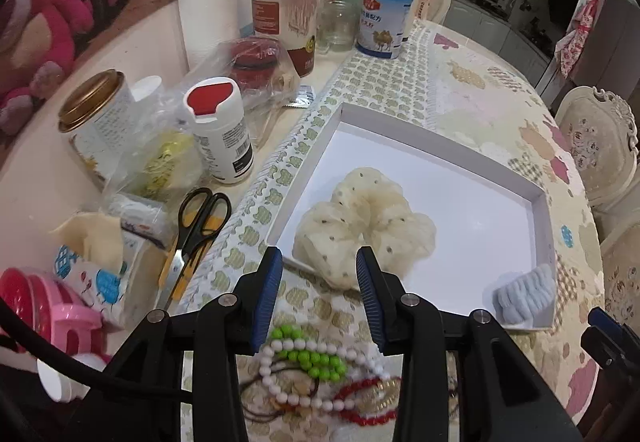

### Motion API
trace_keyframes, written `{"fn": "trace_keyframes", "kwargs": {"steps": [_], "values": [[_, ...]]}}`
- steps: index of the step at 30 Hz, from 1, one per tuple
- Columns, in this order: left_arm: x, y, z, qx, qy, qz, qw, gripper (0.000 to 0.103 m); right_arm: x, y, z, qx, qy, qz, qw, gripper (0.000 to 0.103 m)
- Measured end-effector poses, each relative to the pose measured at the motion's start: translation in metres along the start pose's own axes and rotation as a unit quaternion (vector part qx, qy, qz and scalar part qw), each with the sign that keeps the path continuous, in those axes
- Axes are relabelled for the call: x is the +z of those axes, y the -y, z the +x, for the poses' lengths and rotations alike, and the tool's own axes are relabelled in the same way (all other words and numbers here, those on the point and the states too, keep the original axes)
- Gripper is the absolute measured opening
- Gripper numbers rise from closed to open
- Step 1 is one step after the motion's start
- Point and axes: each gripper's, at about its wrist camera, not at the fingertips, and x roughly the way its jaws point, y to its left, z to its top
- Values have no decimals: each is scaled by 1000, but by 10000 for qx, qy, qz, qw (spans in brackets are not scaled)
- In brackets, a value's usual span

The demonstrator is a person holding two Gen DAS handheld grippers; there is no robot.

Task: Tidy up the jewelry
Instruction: 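Move the right gripper to the dark-blue claw clip and grasp it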

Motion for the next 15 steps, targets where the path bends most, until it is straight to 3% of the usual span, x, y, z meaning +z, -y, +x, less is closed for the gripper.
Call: {"fn": "trace_keyframes", "kwargs": {"steps": [7,15], "values": [[-31,2,-29,-125,51,18,9999,35,-25,10,-35,-177,128,64,9997,72],[-76,7,-44,-156,-127,140,9997,35,-78,46,-72,-513,-7,321,9982,75]]}}
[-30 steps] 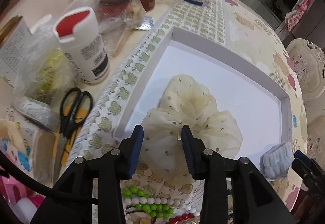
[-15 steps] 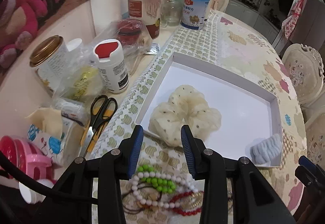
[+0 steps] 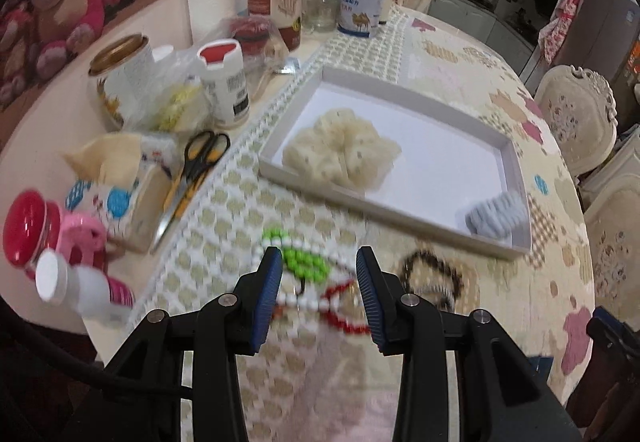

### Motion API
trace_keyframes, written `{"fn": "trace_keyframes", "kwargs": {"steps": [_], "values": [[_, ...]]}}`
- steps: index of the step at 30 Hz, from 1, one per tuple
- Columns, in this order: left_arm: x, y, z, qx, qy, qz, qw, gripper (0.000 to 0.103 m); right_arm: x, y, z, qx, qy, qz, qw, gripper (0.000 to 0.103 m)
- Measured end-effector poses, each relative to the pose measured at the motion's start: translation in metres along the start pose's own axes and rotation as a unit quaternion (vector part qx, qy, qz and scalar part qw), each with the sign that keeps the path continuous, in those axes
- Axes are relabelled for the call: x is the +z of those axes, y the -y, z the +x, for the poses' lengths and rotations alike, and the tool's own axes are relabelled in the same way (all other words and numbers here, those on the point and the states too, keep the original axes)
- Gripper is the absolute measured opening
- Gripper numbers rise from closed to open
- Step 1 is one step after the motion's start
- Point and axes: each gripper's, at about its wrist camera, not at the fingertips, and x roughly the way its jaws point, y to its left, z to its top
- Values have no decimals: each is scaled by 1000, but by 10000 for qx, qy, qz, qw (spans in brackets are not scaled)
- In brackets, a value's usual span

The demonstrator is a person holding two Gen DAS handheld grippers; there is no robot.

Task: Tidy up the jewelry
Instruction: 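Move the right gripper to the dark-blue claw clip and grasp it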

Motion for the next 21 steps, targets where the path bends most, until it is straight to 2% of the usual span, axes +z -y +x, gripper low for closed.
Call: {"fn": "trace_keyframes", "kwargs": {"steps": [8,12,15,21], "values": [[-33,-3,-10,36,-121,-63,9999,35,-59,12,-1,230,-364,284,9987,79],[-43,-13,-12,18,-253,-221,9994,35,-68,1,6,319,-441,331,9980,84],[-51,-21,-13,45,-281,-296,9992,35,-69,-12,13,185,-480,213,9985,88],[-56,-36,-8,-3,-392,-438,9983,35,-73,-25,32,-48,-606,185,9980,89]]}}
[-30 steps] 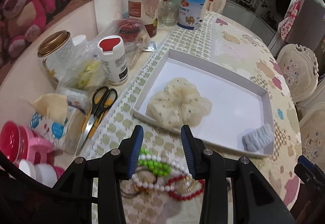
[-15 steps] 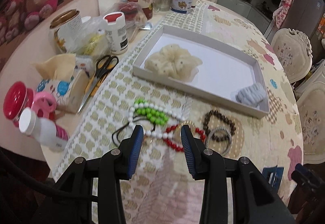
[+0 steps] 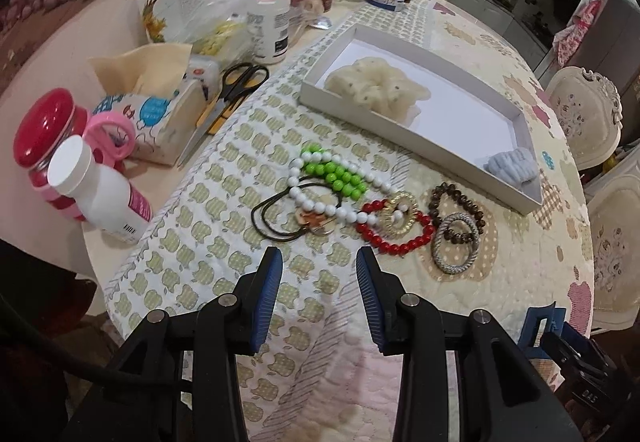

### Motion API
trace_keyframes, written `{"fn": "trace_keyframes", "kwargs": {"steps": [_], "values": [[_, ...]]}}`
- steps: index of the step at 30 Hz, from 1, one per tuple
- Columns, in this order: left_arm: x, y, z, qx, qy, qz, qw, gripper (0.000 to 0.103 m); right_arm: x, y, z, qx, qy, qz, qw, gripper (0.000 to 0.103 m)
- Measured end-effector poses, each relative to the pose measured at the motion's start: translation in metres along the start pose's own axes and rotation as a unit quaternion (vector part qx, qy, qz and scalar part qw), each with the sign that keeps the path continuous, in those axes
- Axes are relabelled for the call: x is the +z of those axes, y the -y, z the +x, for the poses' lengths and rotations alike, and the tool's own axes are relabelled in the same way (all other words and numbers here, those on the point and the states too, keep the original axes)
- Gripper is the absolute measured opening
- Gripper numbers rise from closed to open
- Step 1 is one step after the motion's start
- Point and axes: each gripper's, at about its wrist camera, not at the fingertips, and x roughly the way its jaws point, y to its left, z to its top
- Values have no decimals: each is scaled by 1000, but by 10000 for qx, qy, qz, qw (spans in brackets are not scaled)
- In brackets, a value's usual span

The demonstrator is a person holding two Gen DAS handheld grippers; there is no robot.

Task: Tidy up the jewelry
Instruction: 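Move the right gripper to the dark-blue claw clip and grasp it, then grasp the gold spiral coil tie with the left gripper while the right holds the clip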

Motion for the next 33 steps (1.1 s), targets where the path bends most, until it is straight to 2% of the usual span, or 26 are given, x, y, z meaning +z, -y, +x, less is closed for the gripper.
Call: {"fn": "trace_keyframes", "kwargs": {"steps": [2,3,4,6,7,9,13,19,25,26,28,31,33], "values": [[1,0,3,-12,-48,-3,10000,35,0,-2,5,-170,6,-64,9998,88],[1,1,4,-41,-53,7,10000,35,0,-1,8,-187,-24,-66,9998,83],[2,3,6,-62,-51,39,10000,35,-1,0,9,-144,-59,-50,9999,71],[4,9,8,-90,-21,174,9998,35,-2,3,11,-84,-65,-51,9999,54],[6,13,11,-106,-1,263,9996,35,-2,5,12,-132,-84,-64,9999,49],[10,19,17,-126,-2,409,9991,35,-2,7,12,58,-89,-16,9999,39],[18,31,35,-319,-178,674,9971,35,0,3,8,34,-33,-198,9998,33],[29,42,62,-671,-460,1023,9914,35,5,4,0,278,61,-165,9995,33],[37,51,79,-731,-541,1265,9878,35,13,5,-4,417,115,-78,9990,33],[37,52,81,-719,-548,1303,9873,34,14,5,-4,422,120,-63,9990,32],[38,53,85,-693,-568,1323,9872,16,16,5,-3,447,130,-35,9989,32],[39,51,85,-705,-556,1252,9881,8,18,3,-2,499,135,-39,9987,32],[39,49,79,-820,-543,1180,9881,8,19,1,-3,519,142,-68,9985,32]]}}
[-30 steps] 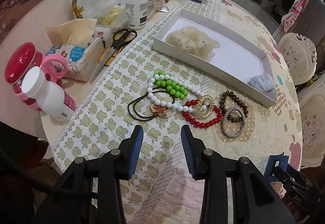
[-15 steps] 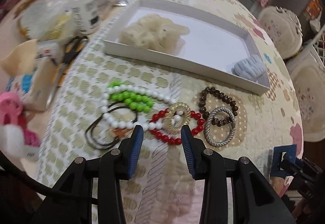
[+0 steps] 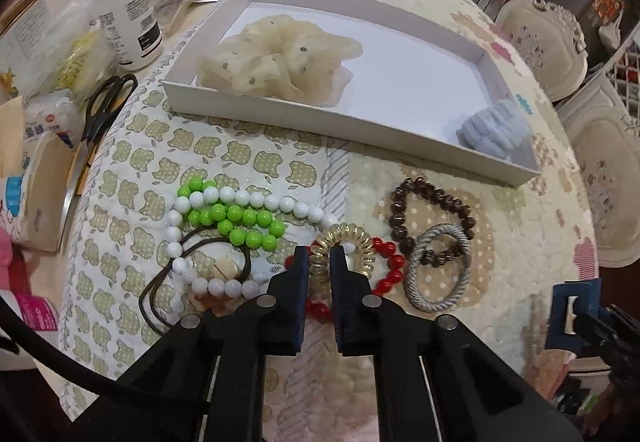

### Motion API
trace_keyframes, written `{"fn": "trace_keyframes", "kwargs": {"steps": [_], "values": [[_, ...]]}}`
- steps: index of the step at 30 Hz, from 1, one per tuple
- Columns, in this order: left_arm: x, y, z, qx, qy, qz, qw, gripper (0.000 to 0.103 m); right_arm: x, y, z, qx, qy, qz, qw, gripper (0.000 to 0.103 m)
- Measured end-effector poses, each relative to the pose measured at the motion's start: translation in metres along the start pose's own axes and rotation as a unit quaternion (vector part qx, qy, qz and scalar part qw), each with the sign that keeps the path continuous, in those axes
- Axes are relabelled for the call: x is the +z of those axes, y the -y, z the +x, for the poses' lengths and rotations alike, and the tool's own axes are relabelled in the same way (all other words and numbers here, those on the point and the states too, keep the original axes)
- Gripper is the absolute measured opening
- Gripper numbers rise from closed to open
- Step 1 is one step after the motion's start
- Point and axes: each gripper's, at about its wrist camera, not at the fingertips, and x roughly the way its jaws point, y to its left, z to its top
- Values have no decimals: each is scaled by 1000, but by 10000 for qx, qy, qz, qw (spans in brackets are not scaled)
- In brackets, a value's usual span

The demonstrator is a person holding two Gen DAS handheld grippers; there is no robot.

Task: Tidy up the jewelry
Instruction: 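Grasp the gold spiral coil tie with the left gripper while the right holds the clip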

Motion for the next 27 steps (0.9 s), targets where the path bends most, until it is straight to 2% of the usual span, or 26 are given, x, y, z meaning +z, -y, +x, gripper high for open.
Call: {"fn": "trace_keyframes", "kwargs": {"steps": [9,12,14,17,18,20,21,24,25,27], "values": [[-3,1,-46,15,434,-29,9991,7,10,-16,-12,171,200,-212,9994,30],[-2,3,-57,192,608,28,9980,7,15,-24,-15,148,280,-402,9987,27],[-1,1,-57,230,610,-6,9979,7,16,-25,-13,106,280,-440,9986,26],[-6,-3,-58,223,609,-117,9978,7,14,-23,-8,276,107,-431,9986,26],[-8,-5,-57,237,585,-152,9979,7,12,-24,-6,276,49,-446,9986,29],[-10,-6,-56,233,551,-202,9980,7,9,-23,-3,150,13,-442,9989,48],[-11,-7,-56,235,533,-236,9980,7,8,-22,0,70,-4,-404,9992,62],[-12,-6,-58,243,546,-257,9979,7,6,-18,10,100,-111,-184,9997,65],[-12,-5,-59,241,555,-245,9979,7,6,-20,15,89,-163,-179,9997,70],[-12,-3,-59,255,563,-194,9979,7,6,-26,27,-203,-269,-271,9991,80]]}}
